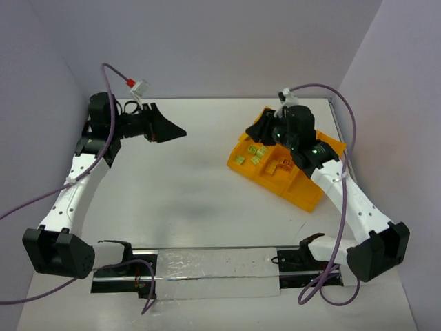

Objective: Sort the legos into containers by color

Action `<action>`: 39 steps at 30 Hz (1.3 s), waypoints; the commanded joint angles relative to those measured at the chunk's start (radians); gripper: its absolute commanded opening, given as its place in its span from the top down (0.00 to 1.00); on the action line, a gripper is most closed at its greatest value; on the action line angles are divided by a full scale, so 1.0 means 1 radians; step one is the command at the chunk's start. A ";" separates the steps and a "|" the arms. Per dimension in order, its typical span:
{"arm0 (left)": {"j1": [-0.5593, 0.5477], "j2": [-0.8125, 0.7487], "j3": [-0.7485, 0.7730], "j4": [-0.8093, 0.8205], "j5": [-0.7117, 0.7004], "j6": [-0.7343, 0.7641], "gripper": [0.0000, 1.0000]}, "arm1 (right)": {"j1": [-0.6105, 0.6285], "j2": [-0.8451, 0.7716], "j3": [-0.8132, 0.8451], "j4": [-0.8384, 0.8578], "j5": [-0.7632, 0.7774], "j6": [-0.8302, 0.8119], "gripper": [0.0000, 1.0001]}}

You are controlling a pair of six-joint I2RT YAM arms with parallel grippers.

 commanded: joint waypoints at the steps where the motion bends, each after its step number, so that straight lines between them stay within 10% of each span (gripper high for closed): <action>1: 0.070 -0.058 -0.053 0.107 -0.108 -0.100 0.01 | -0.104 -0.087 -0.135 -0.172 0.393 -0.046 1.00; 15: 0.077 0.013 -0.122 0.205 -0.066 -0.202 0.01 | -0.184 -0.058 -0.300 -0.132 0.470 -0.053 1.00; 20: 0.077 0.011 -0.120 0.205 -0.066 -0.203 0.01 | -0.184 -0.005 -0.273 -0.093 0.432 -0.055 0.76; 26: 0.077 0.008 -0.106 0.173 -0.060 -0.185 0.01 | -0.184 0.050 -0.217 -0.092 0.425 -0.059 0.21; 39: 0.080 -0.058 0.182 -0.208 -0.284 0.051 0.01 | -0.184 -0.178 -0.066 -0.237 0.470 -0.051 0.09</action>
